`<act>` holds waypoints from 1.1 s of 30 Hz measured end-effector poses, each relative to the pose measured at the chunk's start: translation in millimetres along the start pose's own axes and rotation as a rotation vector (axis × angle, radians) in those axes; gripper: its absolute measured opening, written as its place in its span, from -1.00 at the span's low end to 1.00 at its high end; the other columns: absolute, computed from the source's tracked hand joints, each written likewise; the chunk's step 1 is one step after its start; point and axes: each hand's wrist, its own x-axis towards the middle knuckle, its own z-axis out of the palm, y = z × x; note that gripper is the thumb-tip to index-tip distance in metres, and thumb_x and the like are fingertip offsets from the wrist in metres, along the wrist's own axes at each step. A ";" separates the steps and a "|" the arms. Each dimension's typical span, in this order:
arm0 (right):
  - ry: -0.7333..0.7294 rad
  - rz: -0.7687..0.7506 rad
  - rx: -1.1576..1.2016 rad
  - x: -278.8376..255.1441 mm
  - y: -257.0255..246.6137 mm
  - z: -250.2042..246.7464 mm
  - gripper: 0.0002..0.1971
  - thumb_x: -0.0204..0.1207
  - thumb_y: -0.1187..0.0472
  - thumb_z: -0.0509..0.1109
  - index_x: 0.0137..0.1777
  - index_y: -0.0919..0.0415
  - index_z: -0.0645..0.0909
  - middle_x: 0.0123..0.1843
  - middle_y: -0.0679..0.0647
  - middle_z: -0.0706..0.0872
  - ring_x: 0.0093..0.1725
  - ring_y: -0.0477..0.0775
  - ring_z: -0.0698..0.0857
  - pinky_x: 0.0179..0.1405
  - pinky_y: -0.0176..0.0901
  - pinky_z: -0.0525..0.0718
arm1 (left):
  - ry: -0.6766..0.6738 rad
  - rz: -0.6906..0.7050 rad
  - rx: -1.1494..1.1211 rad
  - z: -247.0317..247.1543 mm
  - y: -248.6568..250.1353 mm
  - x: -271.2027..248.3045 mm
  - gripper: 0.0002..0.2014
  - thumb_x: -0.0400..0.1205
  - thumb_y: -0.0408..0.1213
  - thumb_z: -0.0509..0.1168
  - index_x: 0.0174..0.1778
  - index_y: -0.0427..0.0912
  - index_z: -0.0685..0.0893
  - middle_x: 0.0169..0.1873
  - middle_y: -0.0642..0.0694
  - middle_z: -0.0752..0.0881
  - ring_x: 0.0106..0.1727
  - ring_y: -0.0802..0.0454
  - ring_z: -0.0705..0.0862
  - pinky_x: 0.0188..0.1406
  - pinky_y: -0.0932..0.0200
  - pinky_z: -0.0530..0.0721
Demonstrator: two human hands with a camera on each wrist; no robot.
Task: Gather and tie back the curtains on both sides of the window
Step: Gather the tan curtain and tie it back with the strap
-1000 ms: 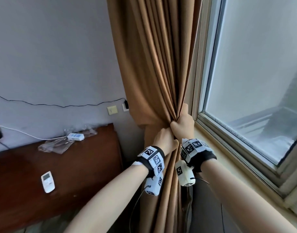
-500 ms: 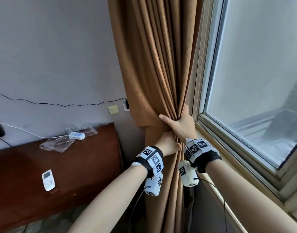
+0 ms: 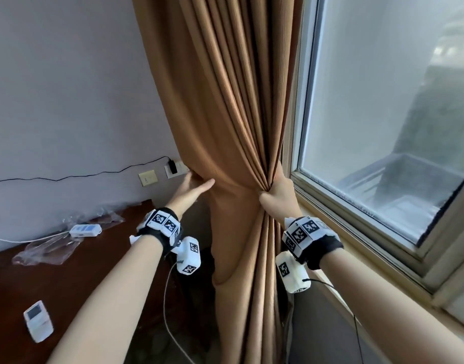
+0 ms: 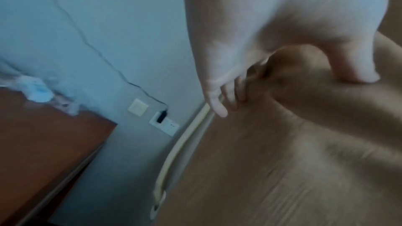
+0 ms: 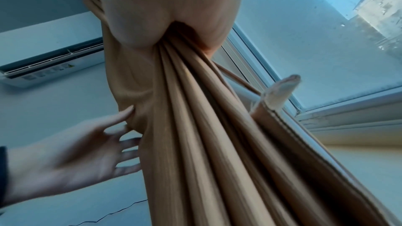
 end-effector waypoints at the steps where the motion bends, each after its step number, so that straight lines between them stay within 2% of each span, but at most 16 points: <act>1: -0.007 0.004 -0.002 0.2 0.0 -0.2 -0.38 0.28 0.53 0.26 0.39 0.26 0.36 -0.03 0.24 0.74 -0.01 0.29 0.69 -0.03 -0.01 0.67 | -0.054 0.015 0.010 4.3 5.7 6.4 -0.07 0.35 0.22 0.53 0.60 0.09 0.27 0.41 0.18 0.53 0.41 0.12 0.51 0.44 0.05 0.43; 5: -0.059 0.027 -0.010 3.9 0.0 -4.7 -0.35 0.38 0.50 0.34 0.50 0.21 0.37 0.05 -0.04 0.63 0.06 -0.06 0.59 -0.16 -0.68 0.44 | -0.184 0.041 -0.064 32.3 36.4 21.4 0.00 0.08 0.17 0.68 0.45 -0.04 0.53 0.25 0.06 0.71 0.28 0.08 0.67 0.44 0.03 0.52; 7: -0.046 0.017 -0.055 6.3 1.7 -8.0 -0.41 0.40 0.48 0.36 0.45 0.26 0.41 0.04 -0.04 0.64 0.09 -0.04 0.61 -0.21 -0.75 0.38 | -0.227 0.086 -0.057 48.3 47.7 23.8 -0.01 0.08 0.10 0.69 0.44 -0.14 0.56 0.24 0.06 0.71 0.28 0.09 0.67 0.41 0.10 0.53; 9: -0.047 0.014 -0.122 8.0 3.4 -9.9 -0.44 0.39 0.47 0.32 0.42 0.28 0.40 0.08 0.09 0.72 0.11 0.09 0.66 -0.18 -0.59 0.43 | -0.204 0.159 0.023 64.7 54.8 24.0 -0.08 0.18 0.02 0.68 0.46 -0.15 0.54 0.26 0.10 0.67 0.30 0.13 0.62 0.37 0.21 0.50; 12: -0.035 0.007 -0.195 8.9 3.0 -8.1 -0.44 0.34 0.48 0.27 0.39 0.33 0.34 0.07 0.29 0.73 0.09 0.32 0.69 0.00 -0.12 0.61 | -0.171 0.260 0.096 80.1 58.7 23.0 0.02 0.03 0.13 0.69 0.43 -0.15 0.56 0.28 0.01 0.68 0.33 0.11 0.62 0.42 0.16 0.51; 14: -0.036 -0.020 -0.244 9.0 3.9 -5.0 -0.45 0.31 0.46 0.25 0.36 0.36 0.33 0.02 0.34 0.73 0.04 0.42 0.68 -0.01 0.13 0.66 | -0.242 0.258 0.074 77.5 61.4 16.0 -0.07 0.14 -0.07 0.70 0.43 -0.22 0.53 0.26 -0.05 0.69 0.32 0.09 0.63 0.37 0.23 0.54; 16: -0.034 -0.029 -0.286 9.1 4.5 -2.0 -0.49 0.33 0.44 0.26 0.33 0.39 0.36 0.01 0.35 0.73 0.02 0.45 0.67 -0.05 0.11 0.64 | -0.379 0.223 0.014 71.1 65.4 7.2 -0.20 0.30 -0.31 0.63 0.46 -0.32 0.48 0.30 -0.12 0.67 0.32 0.10 0.63 0.36 0.31 0.54; 17: -0.034 -0.022 -0.306 10.1 4.6 -0.6 -0.53 0.35 0.44 0.27 0.30 0.40 0.39 0.01 0.35 0.73 0.02 0.44 0.67 -0.08 0.01 0.60 | -0.422 0.200 -0.011 69.9 68.0 2.1 -0.22 0.33 -0.31 0.60 0.47 -0.34 0.47 0.32 -0.13 0.66 0.33 0.11 0.62 0.38 0.29 0.52; 18: -0.040 -0.013 -0.334 11.5 3.1 0.3 -0.59 0.37 0.44 0.27 0.25 0.41 0.43 0.00 0.35 0.72 0.02 0.43 0.66 -0.12 -0.08 0.53 | -0.409 0.186 -0.021 72.1 70.3 -0.3 -0.16 0.30 -0.18 0.63 0.48 -0.32 0.47 0.34 -0.12 0.65 0.34 0.11 0.61 0.43 0.24 0.50; 20: -0.077 0.016 -0.402 12.2 -1.3 4.6 -0.67 0.40 0.44 0.28 0.17 0.46 0.50 0.00 0.38 0.71 0.02 0.39 0.66 -0.15 -0.11 0.45 | -0.216 0.147 0.074 82.3 71.2 -0.6 0.16 0.01 0.28 0.65 0.50 -0.18 0.47 0.36 -0.03 0.62 0.39 0.11 0.56 0.49 0.15 0.44; 21: -0.092 0.024 -0.421 11.7 -2.5 8.1 -0.69 0.40 0.43 0.27 0.15 0.47 0.55 0.01 0.38 0.71 0.04 0.37 0.67 -0.12 -0.08 0.51 | -0.109 0.112 0.107 86.6 68.5 1.8 0.29 -0.15 0.42 0.60 0.51 -0.13 0.46 0.36 0.01 0.61 0.41 0.10 0.54 0.50 0.12 0.44; 23: -0.086 0.024 -0.422 9.7 -4.6 12.2 -0.66 0.39 0.42 0.26 0.17 0.47 0.60 0.07 0.36 0.72 0.10 0.35 0.69 0.06 0.00 0.63 | -0.018 0.082 0.156 98.1 56.3 13.5 0.40 -0.28 0.54 0.52 0.51 -0.08 0.46 0.36 0.05 0.59 0.42 0.08 0.52 0.48 0.08 0.47; 26: -0.092 -0.045 -0.431 6.0 -7.3 12.2 -0.59 0.48 0.40 0.26 0.35 0.40 0.55 0.25 0.33 0.68 0.24 0.31 0.65 0.25 0.07 0.59 | 0.040 0.158 0.293 108.7 56.0 5.5 0.46 -0.24 0.68 0.37 0.59 -0.07 0.34 0.49 0.04 0.47 0.52 0.05 0.41 0.52 0.03 0.41; 29: -0.131 -0.130 -0.519 4.7 -7.0 11.7 -0.66 0.49 0.41 0.25 0.27 0.45 0.57 0.10 0.39 0.73 0.10 0.39 0.70 0.10 0.12 0.62 | 0.191 0.127 0.337 113.4 69.1 -11.9 0.54 -0.12 0.72 0.24 0.65 -0.26 0.06 0.62 -0.16 0.25 0.62 -0.07 0.26 0.56 -0.06 0.34; 31: -0.129 -0.146 -0.513 3.0 -4.0 10.5 -0.68 0.41 0.43 0.28 0.16 0.49 0.58 -0.12 0.39 0.74 -0.11 0.44 0.71 -0.14 0.06 0.59 | 0.248 0.118 0.338 115.1 77.8 -21.8 0.34 0.08 0.59 0.26 0.59 -0.34 0.11 0.54 -0.26 0.35 0.56 -0.18 0.36 0.50 -0.11 0.41; 33: -0.152 -0.165 -0.523 3.2 4.8 8.1 -0.66 0.38 0.40 0.31 0.16 0.50 0.56 -0.20 0.36 0.73 -0.19 0.42 0.70 -0.25 -0.06 0.48 | 0.273 0.116 0.329 117.0 83.3 -25.4 0.02 0.31 0.35 0.35 0.49 -0.32 0.23 0.41 -0.27 0.49 0.43 -0.25 0.50 0.40 -0.12 0.51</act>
